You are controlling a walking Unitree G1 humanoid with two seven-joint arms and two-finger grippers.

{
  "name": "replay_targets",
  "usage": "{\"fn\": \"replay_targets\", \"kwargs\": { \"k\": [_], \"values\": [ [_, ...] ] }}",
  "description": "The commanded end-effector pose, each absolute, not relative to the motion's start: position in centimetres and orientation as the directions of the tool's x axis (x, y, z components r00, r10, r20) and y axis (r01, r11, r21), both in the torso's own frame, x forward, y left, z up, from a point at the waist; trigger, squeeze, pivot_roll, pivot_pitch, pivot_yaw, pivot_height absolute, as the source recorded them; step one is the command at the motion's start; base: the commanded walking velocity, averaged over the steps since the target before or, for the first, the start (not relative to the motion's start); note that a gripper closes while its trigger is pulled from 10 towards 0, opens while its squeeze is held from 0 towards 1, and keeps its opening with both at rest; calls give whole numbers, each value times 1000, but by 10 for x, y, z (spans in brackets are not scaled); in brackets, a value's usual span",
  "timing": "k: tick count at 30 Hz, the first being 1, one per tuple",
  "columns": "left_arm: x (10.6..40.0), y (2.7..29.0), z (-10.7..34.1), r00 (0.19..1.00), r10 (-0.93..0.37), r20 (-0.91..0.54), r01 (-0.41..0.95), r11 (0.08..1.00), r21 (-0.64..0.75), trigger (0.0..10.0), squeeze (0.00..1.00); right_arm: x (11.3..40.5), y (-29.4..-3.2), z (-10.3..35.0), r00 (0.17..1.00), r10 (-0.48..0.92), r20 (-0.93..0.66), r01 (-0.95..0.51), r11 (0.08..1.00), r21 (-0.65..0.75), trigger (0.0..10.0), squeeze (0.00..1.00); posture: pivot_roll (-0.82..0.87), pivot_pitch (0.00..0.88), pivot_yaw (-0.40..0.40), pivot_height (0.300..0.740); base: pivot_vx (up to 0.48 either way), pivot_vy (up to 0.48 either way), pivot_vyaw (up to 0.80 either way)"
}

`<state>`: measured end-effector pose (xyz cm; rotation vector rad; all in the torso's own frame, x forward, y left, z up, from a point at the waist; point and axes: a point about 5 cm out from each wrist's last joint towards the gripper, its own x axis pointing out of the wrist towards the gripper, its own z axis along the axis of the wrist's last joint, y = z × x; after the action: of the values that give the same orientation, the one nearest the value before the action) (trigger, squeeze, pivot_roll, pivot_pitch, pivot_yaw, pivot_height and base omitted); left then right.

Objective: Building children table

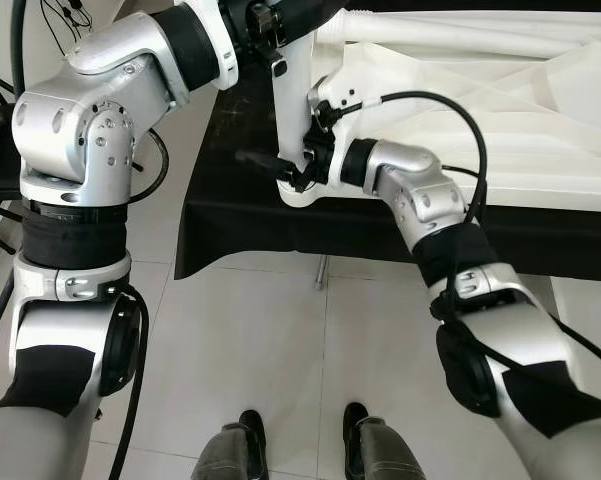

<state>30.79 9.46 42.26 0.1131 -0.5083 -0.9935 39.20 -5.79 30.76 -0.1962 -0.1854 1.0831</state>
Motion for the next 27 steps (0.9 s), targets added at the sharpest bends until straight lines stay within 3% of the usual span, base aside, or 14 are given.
{"fn": "replay_targets", "kwargs": {
  "k": [1,4,5,6,20,25,26,27],
  "values": [
    [298,59,402,280,-926,255,893,348,285,0,0,383,-26,320,358,932,51,-883,356,-306,10000,0,76,315,74,740,0,0,0],
    [298,62,401,293,-920,260,890,362,279,0,0,383,-25,323,342,938,58,-888,342,-308,10000,0,74,318,70,740,0,0,0],
    [299,64,399,302,-917,262,888,370,273,0,0,383,-24,325,326,944,60,-893,328,-307,4392,0,74,320,68,740,0,0,0],
    [299,65,398,309,-914,263,886,377,269,0,0,382,-24,325,311,948,60,-898,314,-308,0,0,72,322,67,740,0,0,0],
    [296,70,395,344,-892,292,874,418,249,0,0,383,-22,326,279,960,40,-907,277,-317,0,0,64,327,59,740,0,0,0],
    [295,71,395,313,-901,301,885,392,252,0,0,383,-21,326,260,964,45,-918,262,-298,0,0,60,321,53,740,0,0,0],
    [294,71,395,284,-910,302,895,364,256,0,0,382,-20,325,243,969,39,-926,244,-288,2745,0,59,319,53,740,0,0,0],
    [293,71,395,258,-917,303,904,340,259,0,0,381,-19,324,226,974,36,-931,227,-285,8510,0,59,319,53,740,0,0,0]
  ]
}}
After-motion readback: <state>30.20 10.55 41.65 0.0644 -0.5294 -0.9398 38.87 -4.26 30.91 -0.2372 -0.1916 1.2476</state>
